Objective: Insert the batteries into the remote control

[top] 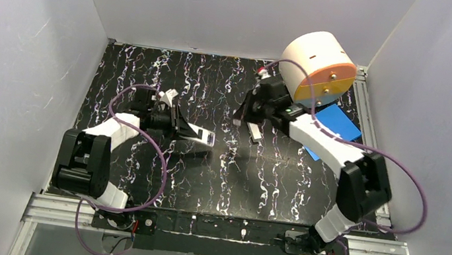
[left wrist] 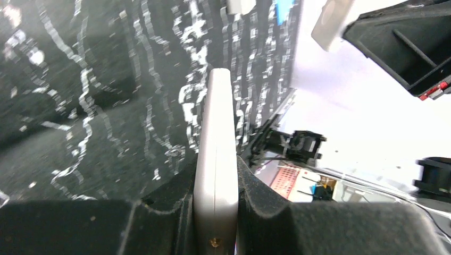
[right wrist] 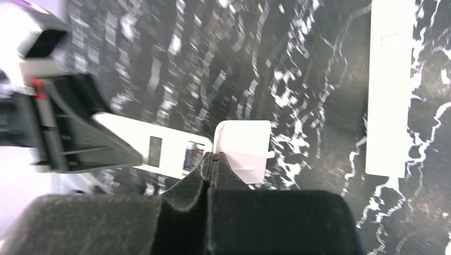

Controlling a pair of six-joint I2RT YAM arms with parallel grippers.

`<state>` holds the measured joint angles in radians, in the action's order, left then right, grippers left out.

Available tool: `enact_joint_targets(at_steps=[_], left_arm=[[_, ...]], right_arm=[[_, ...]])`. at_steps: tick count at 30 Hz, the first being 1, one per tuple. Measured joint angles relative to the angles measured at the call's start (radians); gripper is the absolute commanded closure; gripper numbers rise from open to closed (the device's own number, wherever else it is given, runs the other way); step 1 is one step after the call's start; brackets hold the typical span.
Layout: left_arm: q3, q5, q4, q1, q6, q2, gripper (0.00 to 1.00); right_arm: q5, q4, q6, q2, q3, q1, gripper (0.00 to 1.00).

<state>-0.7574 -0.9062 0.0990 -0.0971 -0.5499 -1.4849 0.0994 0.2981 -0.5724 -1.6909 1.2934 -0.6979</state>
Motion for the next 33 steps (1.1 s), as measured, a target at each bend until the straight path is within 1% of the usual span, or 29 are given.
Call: enact_joint_targets(at_steps=[2, 5, 12, 15, 18, 22, 26, 33], left_arm=[[-0.018, -0.031, -0.055, 0.000, -0.061, 0.006, 1.00], [-0.061, -0.067, -0.104, 0.000, -0.134, 0.010, 1.00], [-0.178, -0.134, -0.170, 0.000, -0.283, 0.023, 1.00], [-0.202, -0.173, -0.265, 0.000, -0.408, 0.023, 1.00], [-0.220, -0.199, -0.373, 0.000, -0.529, 0.013, 1.00], [-0.258, -0.235, -0.455, 0.000, -0.613, -0.008, 1.00], [-0.285, -0.272, -0.502, 0.000, -0.654, -0.018, 1.00], [-0.301, -0.311, -0.571, 0.000, -0.703, -0.030, 1.00]], right_arm=[[0.060, -0.092, -0.077, 0.073, -0.041, 0.056, 0.99], [0.143, -0.222, -0.199, 0.135, -0.080, 0.088, 0.99], [0.295, -0.518, -0.469, 0.145, -0.148, 0.088, 0.99], [0.323, -0.652, -0.583, 0.145, -0.173, 0.090, 0.99], [0.330, -0.750, -0.667, 0.146, -0.192, 0.096, 0.99], [0.338, -0.830, -0.745, 0.146, -0.193, 0.111, 0.99], [0.354, -0.903, -0.811, 0.146, -0.195, 0.122, 0.99], [0.382, -0.937, -0.847, 0.153, -0.196, 0.133, 0.99]])
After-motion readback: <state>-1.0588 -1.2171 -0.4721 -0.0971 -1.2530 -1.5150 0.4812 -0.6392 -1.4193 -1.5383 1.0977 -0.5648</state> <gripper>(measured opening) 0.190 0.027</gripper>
